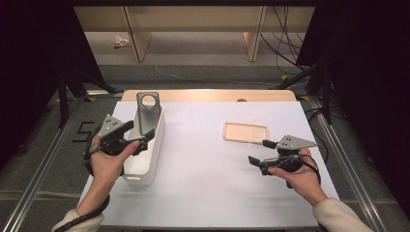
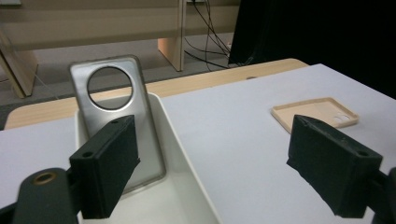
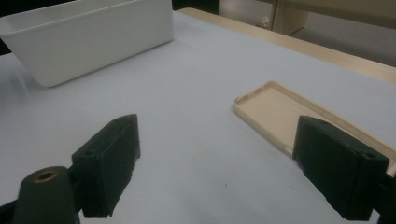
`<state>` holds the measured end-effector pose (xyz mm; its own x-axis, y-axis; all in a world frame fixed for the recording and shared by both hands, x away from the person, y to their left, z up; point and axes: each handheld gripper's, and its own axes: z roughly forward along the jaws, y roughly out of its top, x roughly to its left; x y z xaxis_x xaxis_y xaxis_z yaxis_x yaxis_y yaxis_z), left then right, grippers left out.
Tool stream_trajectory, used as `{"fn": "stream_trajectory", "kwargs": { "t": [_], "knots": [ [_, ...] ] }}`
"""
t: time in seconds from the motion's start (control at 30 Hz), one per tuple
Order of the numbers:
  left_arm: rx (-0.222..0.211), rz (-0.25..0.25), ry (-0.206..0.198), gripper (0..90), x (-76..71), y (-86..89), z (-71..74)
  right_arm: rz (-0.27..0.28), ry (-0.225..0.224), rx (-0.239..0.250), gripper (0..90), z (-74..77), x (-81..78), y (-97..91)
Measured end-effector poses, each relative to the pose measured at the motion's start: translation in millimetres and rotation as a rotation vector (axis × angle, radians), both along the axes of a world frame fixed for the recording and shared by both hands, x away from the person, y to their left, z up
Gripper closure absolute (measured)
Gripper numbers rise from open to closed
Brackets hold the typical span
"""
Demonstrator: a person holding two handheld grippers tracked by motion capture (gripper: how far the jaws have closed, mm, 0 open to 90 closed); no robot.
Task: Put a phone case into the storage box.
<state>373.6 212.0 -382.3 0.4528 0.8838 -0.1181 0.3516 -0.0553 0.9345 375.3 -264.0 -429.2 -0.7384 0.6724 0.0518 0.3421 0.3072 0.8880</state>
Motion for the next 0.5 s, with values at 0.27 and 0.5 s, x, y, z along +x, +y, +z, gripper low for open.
{"fn": "stream_trajectory", "kwargs": {
  "t": [0.27,0.5],
  "knots": [
    [0.018,-0.037,0.007,15.5,-24.8,-12.3,-17.1,0.001,-0.006,0.004,16.1,-0.1,3.1,0.1],
    [0.045,-0.062,0.010,15.5,-31.2,-17.3,-21.6,-0.001,-0.007,0.002,16.1,0.5,5.5,1.1]
  ]
}}
